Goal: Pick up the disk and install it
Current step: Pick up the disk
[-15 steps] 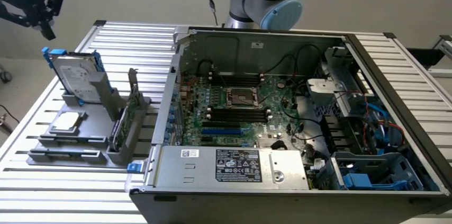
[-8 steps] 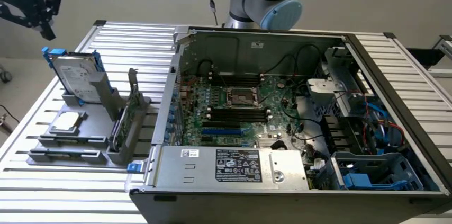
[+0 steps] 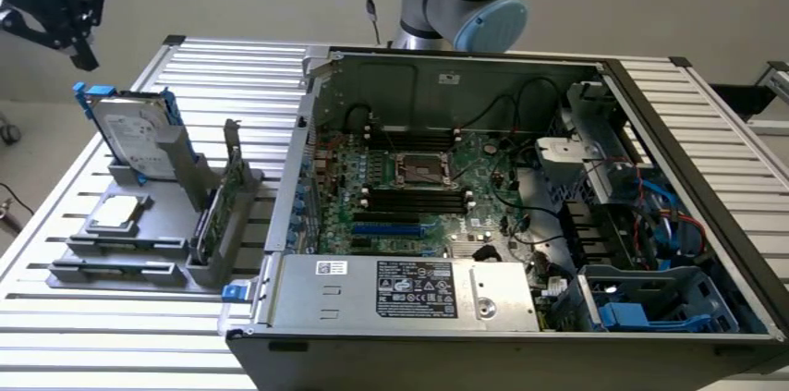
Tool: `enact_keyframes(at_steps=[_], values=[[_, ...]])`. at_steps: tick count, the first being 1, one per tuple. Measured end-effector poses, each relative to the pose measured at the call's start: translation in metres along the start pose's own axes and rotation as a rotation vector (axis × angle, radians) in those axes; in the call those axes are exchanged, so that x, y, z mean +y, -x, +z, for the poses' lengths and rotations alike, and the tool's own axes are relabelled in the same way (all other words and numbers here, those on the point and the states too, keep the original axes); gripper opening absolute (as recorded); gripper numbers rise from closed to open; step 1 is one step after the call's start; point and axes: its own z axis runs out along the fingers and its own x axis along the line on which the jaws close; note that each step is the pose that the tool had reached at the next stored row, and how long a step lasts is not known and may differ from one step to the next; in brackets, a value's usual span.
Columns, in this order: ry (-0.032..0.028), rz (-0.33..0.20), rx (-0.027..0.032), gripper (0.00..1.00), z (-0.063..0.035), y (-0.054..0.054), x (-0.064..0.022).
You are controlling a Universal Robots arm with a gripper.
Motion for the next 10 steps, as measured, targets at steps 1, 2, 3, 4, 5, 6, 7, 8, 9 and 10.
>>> enact_keyframes(at_steps=[1, 2, 3, 4, 5, 6, 7, 8, 9, 10], values=[[-0.0060, -0.017, -0.0011, 0.11, 0.0001, 0.0000, 0.0000], [-0.0111, -0.032, -0.0020, 0.11, 0.0003, 0.0000, -0.0001], [-0.0149, -0.049, -0.0024, 0.11, 0.0004, -0.0001, -0.0001], [-0.0171, -0.067, -0.0024, 0.11, 0.0008, -0.0001, -0.0002], [-0.0175, -0.085, -0.0020, 0.11, 0.0011, 0.0000, -0.0002], [-0.0173, -0.103, -0.0013, 0.11, 0.0016, -0.0001, -0.0002], [-0.0168, -0.121, -0.0004, 0.11, 0.0021, -0.0001, -0.0002], [-0.0167, -0.140, 0.0003, 0.11, 0.0030, -0.0001, -0.0002], [-0.0162, -0.158, 0.0011, 0.11, 0.0037, -0.0001, -0.0002], [-0.0158, -0.176, 0.0019, 0.11, 0.0044, -0.0001, -0.0003]])
